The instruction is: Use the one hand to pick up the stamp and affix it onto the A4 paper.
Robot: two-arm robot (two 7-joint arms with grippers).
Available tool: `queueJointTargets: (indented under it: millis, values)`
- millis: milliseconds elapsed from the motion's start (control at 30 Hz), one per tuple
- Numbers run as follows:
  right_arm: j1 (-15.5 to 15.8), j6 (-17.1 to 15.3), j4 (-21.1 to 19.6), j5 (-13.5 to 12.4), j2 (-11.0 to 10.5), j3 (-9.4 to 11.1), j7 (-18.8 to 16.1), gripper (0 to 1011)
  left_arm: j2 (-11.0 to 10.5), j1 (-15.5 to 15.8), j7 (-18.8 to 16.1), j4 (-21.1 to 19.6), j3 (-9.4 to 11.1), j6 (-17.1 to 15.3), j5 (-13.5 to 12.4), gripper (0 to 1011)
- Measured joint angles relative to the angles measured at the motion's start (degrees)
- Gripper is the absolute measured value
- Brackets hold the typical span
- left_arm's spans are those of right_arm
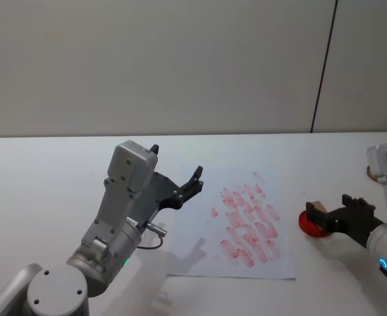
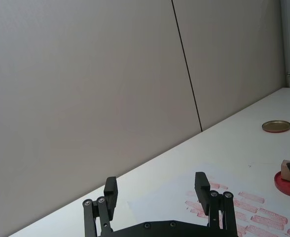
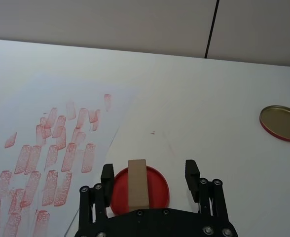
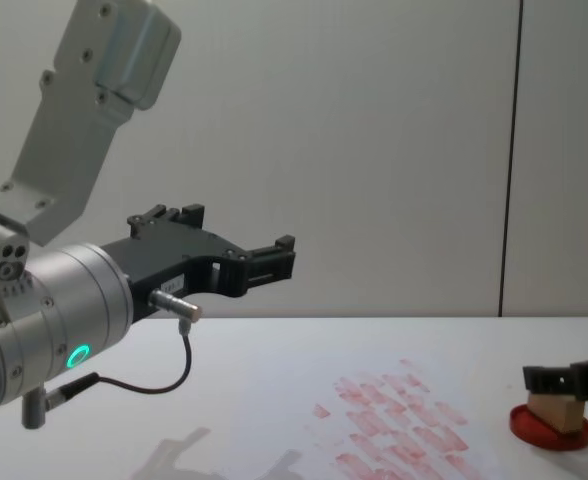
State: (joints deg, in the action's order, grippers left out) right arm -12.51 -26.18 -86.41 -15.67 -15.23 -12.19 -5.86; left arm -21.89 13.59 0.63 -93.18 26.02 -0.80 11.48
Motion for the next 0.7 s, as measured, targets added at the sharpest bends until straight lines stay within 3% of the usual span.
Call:
queueJointTargets:
  millis: [700]
  values:
    - [-1.3,-1.0,2.6,3.0,1.0,-1.1,-1.3,286,0.0,0.0,0.0,0.0,0.0,0.0,0.0,993]
